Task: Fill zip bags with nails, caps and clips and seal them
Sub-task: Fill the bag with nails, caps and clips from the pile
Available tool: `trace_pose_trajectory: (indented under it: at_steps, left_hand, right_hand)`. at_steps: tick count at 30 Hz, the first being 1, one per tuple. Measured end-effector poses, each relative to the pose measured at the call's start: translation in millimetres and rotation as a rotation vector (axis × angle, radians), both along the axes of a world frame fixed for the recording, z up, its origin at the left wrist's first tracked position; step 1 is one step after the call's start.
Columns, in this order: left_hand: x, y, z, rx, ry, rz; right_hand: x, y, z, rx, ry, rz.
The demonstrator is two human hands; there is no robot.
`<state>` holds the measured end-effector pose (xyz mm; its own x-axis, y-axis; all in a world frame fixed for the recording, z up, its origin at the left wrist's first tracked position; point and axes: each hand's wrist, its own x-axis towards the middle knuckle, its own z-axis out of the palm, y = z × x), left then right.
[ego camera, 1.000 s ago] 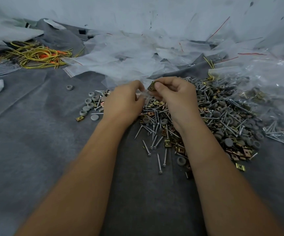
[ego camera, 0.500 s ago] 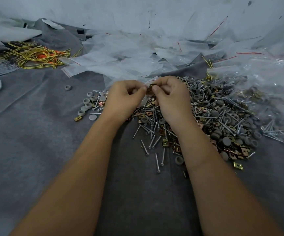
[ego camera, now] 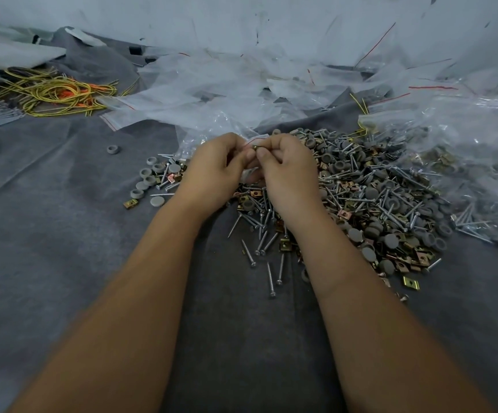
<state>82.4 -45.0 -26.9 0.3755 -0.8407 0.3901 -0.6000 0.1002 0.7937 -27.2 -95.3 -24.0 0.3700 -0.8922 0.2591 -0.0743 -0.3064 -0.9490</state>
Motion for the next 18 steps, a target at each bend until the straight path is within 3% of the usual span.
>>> trace_pose_trajectory:
  at_steps: [3, 5, 7, 12, 18]
  left_hand:
    - [4.4, 1.4, -1.2, 0.025, -0.146, -0.008]
    - [10.2, 2.8, -3.4, 0.064, -0.27, 0.008]
    - [18.1, 4.4, -4.6, 0.053, -0.281, 0.062]
    - [21.2, 6.7, -3.8, -0.035, -0.103, 0.099]
    - [16.4, 6.9, -3.4, -0.083, -0.005, 0.115]
  right_hand:
    - [-2.9, 0.2, 2.3, -0.09, 0.105, 0.034]
    - [-9.9, -3.6, 5.6, -0.287, 0.321, 0.013]
    - [-18.4, -8.9, 9.1, -0.443, 0.47, -0.039]
    - [-17.1, -6.4, 11.8, -0.523, 0.417, -0.048]
    - [-11.2, -2.7, 9.6, -0.416, 0.227, -0.092]
